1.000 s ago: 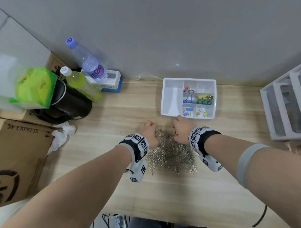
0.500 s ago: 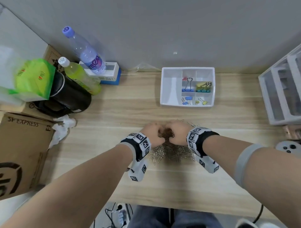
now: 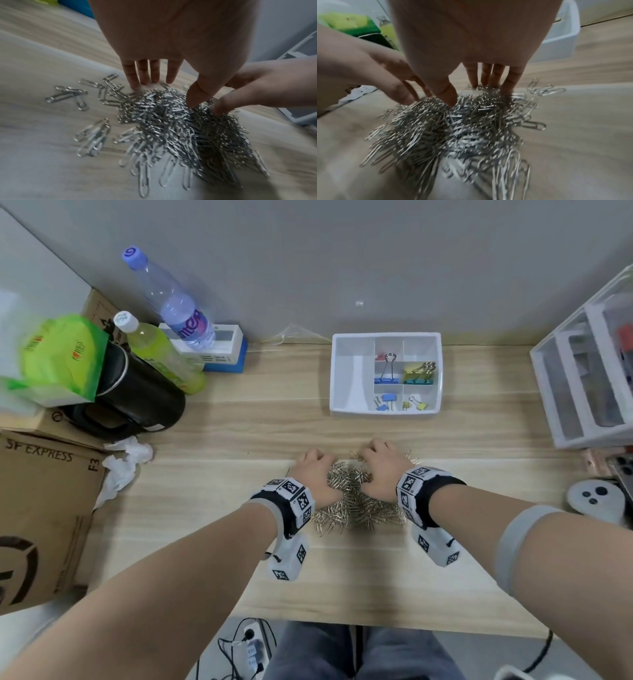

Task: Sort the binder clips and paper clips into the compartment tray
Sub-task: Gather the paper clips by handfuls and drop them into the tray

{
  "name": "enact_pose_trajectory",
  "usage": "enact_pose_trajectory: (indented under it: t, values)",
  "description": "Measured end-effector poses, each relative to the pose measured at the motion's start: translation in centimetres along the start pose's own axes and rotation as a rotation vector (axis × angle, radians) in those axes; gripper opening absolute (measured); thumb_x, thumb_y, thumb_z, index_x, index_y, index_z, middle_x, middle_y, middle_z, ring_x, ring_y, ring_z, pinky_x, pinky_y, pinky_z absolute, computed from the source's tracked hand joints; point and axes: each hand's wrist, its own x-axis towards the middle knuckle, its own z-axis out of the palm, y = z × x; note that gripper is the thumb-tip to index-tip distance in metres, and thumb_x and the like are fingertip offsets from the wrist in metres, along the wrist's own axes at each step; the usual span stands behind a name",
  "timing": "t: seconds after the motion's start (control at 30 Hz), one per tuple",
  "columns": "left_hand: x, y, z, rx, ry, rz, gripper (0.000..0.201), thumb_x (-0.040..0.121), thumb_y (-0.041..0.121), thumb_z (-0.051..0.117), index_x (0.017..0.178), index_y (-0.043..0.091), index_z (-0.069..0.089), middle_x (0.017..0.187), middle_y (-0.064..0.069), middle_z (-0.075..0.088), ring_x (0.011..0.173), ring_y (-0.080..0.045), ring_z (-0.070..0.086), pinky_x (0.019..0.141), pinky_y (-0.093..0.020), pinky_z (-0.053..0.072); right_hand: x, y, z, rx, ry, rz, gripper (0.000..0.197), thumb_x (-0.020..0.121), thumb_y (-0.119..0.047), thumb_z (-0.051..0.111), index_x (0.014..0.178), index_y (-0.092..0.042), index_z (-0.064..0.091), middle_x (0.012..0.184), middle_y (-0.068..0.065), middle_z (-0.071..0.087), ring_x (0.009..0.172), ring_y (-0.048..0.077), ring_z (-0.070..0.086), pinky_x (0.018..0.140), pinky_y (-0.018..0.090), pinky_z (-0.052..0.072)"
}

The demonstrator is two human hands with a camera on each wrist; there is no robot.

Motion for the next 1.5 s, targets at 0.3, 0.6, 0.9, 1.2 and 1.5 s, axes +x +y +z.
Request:
enact_pose_trajectory:
  t: [0.3, 0.6, 0.9, 1.2, 1.5]
  values:
    - [-0.1, 1.4, 0.3, -0.029, 0.030, -0.012, 0.058, 0.071, 0.042, 0.064, 0.125, 0.023, 0.054, 0.118, 0.000, 0.045, 0.116, -0.020, 0.042, 0.100, -0.041, 0.045, -1.9, 1.1, -0.5, 0.078, 0.086, 0.096, 0.053, 0.082, -0.030, 0.061, 0.131, -0.014, 0.051, 0.129, 0.007, 0.046, 0.122, 0.026, 0.044, 0.101, 0.039, 0.044]
    - [-0.2, 0.5, 0.3, 0.050, 0.131, -0.204, 0.062, 0.077, 0.041, 0.062, 0.131, 0.015, 0.046, 0.127, -0.009, 0.044, 0.122, -0.028, 0.039, 0.105, -0.044, 0.041, -3.1, 2.9, 0.6, 0.075, 0.076, 0.250, 0.066, 0.075, -0.033, 0.065, 0.133, -0.010, 0.042, 0.129, 0.010, 0.039, 0.123, 0.028, 0.035, 0.101, 0.041, 0.044]
    - [-0.9, -1.2, 0.6, 0.103, 0.196, -0.317, 0.070, 0.071, 0.045, 0.064, 0.130, 0.015, 0.043, 0.126, -0.009, 0.039, 0.119, -0.029, 0.036, 0.098, -0.040, 0.039, -3.2, 0.9, 1.2, 0.125, 0.038, 0.079, 0.065, 0.076, -0.027, 0.068, 0.136, -0.018, 0.045, 0.130, 0.005, 0.041, 0.124, 0.024, 0.041, 0.099, 0.037, 0.046]
    - [-2.7, -2.2, 1.0, 0.176, 0.052, -0.464, 0.103, 0.042, 0.047, 0.087, 0.127, 0.024, 0.033, 0.120, -0.007, 0.033, 0.113, -0.029, 0.037, 0.085, -0.042, 0.050, -3.9, 2.5, 0.6, -0.066, -0.068, 0.236, 0.125, 0.037, -0.043, 0.094, 0.141, -0.027, 0.027, 0.131, 0.008, 0.028, 0.123, 0.029, 0.031, 0.095, 0.046, 0.050]
    - [-2.4, 0.1, 3.0, 0.132, 0.004, -0.220, 0.100, 0.040, 0.030, 0.091, 0.123, 0.024, 0.035, 0.118, -0.007, 0.034, 0.109, -0.027, 0.042, 0.089, -0.041, 0.053, -3.2, 0.3, 3.5, 0.096, 0.009, 0.050, 0.101, 0.058, -0.030, 0.086, 0.144, -0.031, 0.033, 0.124, 0.002, 0.030, 0.115, 0.026, 0.037, 0.097, 0.045, 0.047]
